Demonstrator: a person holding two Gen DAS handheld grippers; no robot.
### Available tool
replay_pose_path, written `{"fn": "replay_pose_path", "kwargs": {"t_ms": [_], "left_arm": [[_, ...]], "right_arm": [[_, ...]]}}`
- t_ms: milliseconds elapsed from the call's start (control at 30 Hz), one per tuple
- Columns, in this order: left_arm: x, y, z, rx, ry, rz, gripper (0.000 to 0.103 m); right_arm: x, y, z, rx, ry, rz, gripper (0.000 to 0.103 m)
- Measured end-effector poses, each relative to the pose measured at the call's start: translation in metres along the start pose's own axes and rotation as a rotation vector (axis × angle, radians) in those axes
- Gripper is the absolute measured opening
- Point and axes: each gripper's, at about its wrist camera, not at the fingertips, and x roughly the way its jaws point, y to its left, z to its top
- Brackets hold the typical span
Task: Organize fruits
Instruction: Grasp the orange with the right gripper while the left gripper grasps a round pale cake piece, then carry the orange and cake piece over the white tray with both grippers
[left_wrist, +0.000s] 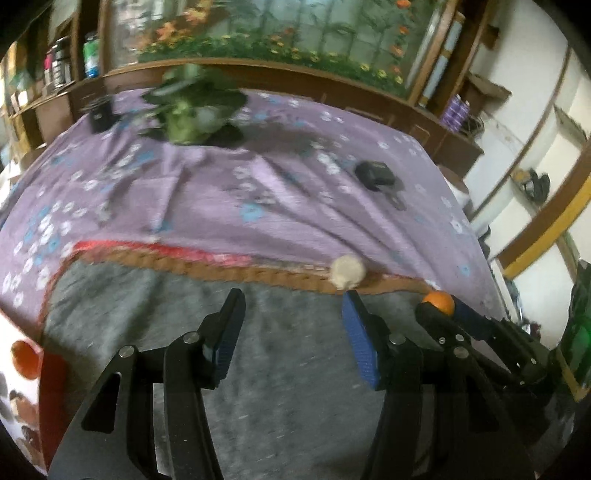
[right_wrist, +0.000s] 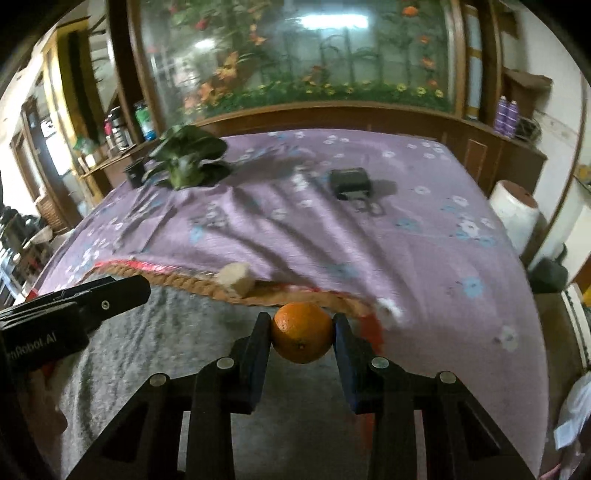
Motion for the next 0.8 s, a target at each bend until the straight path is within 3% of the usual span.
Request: {"fn": "replay_pose_path", "kwargs": {"t_ms": [133, 300, 500, 567, 600, 633, 800], "left_arm": [[0.018, -0.018, 0.014, 0.0, 0.061, -0.036, 0.054], [0.043, -0.026, 0.03, -0.021, 0.101, -0.026, 0.054], [0.067, -0.028, 0.024, -0.027, 0.158, -0.034, 0.053], [0.064, -0.025, 0.023, -0.031, 0.143, -0.03, 0.044], [0.064, -0.023, 0.024, -0.035, 0.137, -0.038, 0.031], [0.064, -0.022, 0.025, -0.042, 0.139, -0.068, 0.025], [0.053, -0.019, 0.021, -0.009, 0.129, -0.05, 0.025]], "right_arm": [[0.0, -0.005, 0.0, -0.007, 0.005, -0.046, 0.033], [0.002, -0.008, 0.0, 0.001, 0.021, -0.026, 0.033], [-0.002, -0.008, 0.0, 0.01, 0.009, -0.007, 0.033], [-0.004, -0.01, 0.001, 0.018, -0.002, -0.003, 0.033], [-0.004, -0.01, 0.001, 0.021, -0.001, -0.002, 0.033], [-0.003, -0.01, 0.001, 0.022, 0.002, 0.0, 0.033], [-0.003, -0.008, 0.0, 0.014, 0.001, 0.004, 0.033]]}}
